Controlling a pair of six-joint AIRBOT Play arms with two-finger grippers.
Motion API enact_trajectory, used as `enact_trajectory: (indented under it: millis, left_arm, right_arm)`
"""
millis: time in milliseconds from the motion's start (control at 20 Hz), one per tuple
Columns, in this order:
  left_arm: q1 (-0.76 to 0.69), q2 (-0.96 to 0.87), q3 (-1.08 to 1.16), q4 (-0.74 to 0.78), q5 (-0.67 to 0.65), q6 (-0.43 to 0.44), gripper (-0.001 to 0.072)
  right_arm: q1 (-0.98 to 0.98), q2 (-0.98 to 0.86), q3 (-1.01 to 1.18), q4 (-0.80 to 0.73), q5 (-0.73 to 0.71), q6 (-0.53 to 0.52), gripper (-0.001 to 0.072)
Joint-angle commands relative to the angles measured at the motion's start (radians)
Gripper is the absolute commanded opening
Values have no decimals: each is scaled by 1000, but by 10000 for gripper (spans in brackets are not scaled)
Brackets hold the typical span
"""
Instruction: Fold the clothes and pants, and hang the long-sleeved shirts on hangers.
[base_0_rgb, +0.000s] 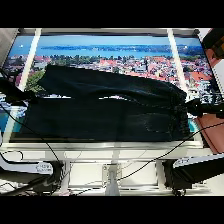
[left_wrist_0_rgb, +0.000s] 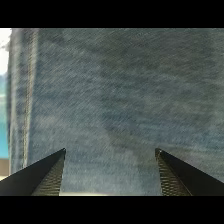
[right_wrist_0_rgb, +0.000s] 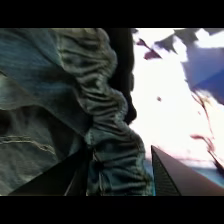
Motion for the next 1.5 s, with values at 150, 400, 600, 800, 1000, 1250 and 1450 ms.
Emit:
enact_trajectory:
  millis: [150, 400, 600, 800, 1000, 1250, 1450]
  left_arm:
    - [-46, -1, 0, -123, 196, -51, 602]
    - [-38, -31, 0, -230, 391, -176, 605]
    - [-37, -147, 0, -458, 475, -175, 708]
    - [-34, -219, 0, -506, 663, -175, 699]
    - [-4, -221, 1, -507, 742, -175, 693]
    - [50, -200, 1, -492, 737, -173, 274]
    - [48, -200, 0, -348, 734, -179, 27]
  right_arm:
    - [74, -101, 52, 3, 84, -11, 446]
    - [124, -102, 96, 5, 14, -39, 90]
    - [127, -101, 101, 3, 14, -39, 45]
    - [127, -101, 101, 3, 12, -39, 45]
    - [127, -101, 101, 3, -1, -39, 45]
    - [127, -101, 101, 2, -15, -39, 46]
    - [127, -101, 101, 2, -26, -40, 45]
